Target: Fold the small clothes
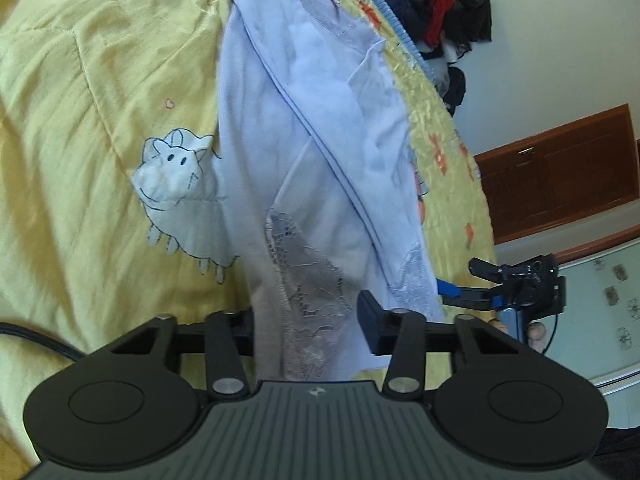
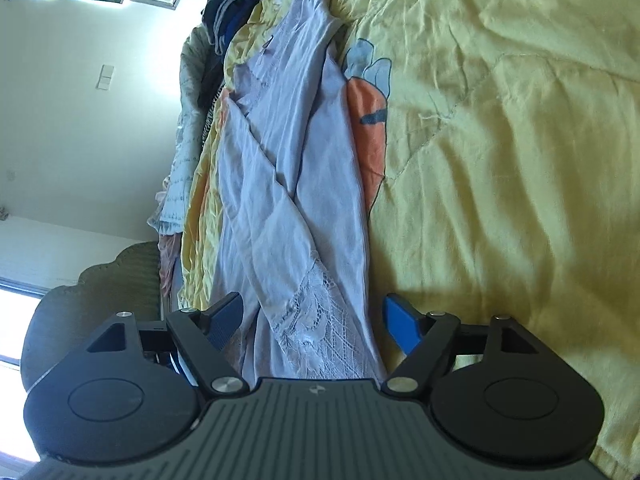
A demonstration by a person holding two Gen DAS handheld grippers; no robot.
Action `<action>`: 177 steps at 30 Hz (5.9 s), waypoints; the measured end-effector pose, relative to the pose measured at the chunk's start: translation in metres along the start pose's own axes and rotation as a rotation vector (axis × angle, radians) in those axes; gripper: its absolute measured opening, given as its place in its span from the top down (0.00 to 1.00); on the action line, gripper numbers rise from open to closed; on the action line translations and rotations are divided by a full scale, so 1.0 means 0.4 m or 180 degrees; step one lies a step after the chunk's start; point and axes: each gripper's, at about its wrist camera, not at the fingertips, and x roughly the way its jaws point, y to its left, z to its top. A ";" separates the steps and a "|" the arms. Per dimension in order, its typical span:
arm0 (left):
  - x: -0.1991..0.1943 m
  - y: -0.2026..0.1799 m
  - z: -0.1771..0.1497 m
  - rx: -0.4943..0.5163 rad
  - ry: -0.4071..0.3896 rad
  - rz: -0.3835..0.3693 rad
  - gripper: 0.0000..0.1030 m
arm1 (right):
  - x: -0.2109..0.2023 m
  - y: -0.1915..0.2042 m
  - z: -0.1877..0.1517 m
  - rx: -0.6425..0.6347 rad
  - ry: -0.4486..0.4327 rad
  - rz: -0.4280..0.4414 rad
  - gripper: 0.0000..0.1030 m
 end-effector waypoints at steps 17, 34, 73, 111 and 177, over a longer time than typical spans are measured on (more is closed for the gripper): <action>0.017 0.007 -0.015 0.0041 0.0094 0.0164 0.91 | 0.051 -0.031 -0.081 0.0174 0.0347 -0.0002 0.93; -0.071 -0.134 0.204 0.0293 -0.0334 -0.0363 0.97 | -0.006 0.091 0.140 0.0244 -0.0147 0.0943 0.93; 0.108 -0.023 0.751 0.0791 -0.1211 0.1331 0.35 | 0.339 0.191 0.817 -0.0490 -0.0957 -0.0363 0.59; 0.112 -0.147 0.763 0.1155 -0.1486 0.1266 0.94 | 0.253 0.146 0.793 -0.0428 -0.1054 0.0087 0.95; 0.117 0.065 0.437 -0.1542 -0.1385 0.0175 0.47 | 0.251 0.013 0.437 0.0907 -0.0595 0.0258 0.85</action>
